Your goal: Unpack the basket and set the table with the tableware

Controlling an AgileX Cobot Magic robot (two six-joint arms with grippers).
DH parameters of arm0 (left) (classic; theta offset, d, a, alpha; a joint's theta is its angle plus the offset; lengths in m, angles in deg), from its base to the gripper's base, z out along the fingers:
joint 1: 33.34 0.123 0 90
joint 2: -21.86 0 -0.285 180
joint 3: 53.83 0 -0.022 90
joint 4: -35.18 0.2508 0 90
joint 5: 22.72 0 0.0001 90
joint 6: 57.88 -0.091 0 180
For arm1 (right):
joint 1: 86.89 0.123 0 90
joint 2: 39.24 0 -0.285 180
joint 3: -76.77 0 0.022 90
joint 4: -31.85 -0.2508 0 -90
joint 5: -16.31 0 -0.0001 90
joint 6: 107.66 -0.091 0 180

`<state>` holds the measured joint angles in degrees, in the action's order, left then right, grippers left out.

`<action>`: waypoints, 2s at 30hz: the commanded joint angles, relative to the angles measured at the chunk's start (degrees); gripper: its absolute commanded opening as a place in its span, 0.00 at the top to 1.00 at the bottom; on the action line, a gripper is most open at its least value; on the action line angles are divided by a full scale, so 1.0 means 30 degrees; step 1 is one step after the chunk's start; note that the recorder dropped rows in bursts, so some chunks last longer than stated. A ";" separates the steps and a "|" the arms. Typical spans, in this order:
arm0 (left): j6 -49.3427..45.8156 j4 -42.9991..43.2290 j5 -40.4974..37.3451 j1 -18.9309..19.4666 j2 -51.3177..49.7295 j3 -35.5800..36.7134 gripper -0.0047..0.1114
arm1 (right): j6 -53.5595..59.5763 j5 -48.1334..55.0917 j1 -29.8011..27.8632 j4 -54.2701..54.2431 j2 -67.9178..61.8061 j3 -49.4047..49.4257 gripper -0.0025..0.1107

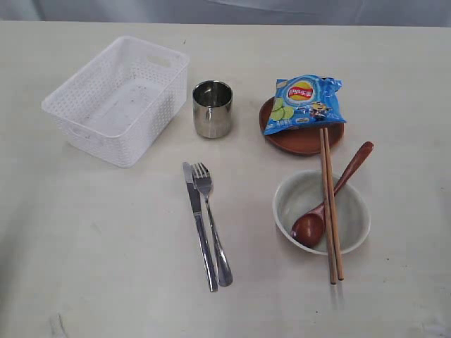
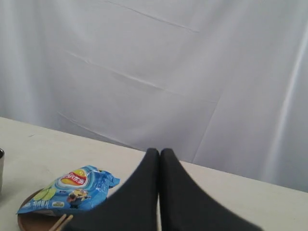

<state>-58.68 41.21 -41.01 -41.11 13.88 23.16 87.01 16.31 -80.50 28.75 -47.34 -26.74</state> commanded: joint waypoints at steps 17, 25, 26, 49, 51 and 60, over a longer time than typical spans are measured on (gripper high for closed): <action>0.0033 -0.0077 0.0004 -0.0063 0.0062 0.0076 0.96 | -0.1194 0.6126 -0.0528 0.0615 0.0105 0.0242 0.98; 0.0033 -0.0077 0.0004 -0.0063 0.0062 0.0076 0.96 | -0.1194 0.6126 -0.0528 0.0615 0.0105 0.0242 0.98; 0.0033 -0.0077 0.0004 -0.0063 0.0062 0.0076 0.96 | -0.1194 0.6126 -0.0528 0.0615 0.0105 0.0242 0.98; 0.0033 -0.0077 0.0004 -0.0063 0.0062 0.0076 0.96 | -0.1196 0.6126 -0.0528 0.0615 0.0105 0.0242 0.98; 0.0033 -0.0077 0.0004 -0.0063 0.0062 0.0076 0.96 | -0.1196 0.6126 -0.0528 0.0615 0.0105 0.0242 0.98; 0.0033 -0.0077 0.0004 -0.0063 0.0062 0.0076 0.96 | -0.1196 0.6126 -0.0528 0.0615 0.0105 0.0242 0.98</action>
<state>-58.78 41.21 -41.11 -41.11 13.88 23.16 83.50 34.98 -81.69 30.20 -47.34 -26.17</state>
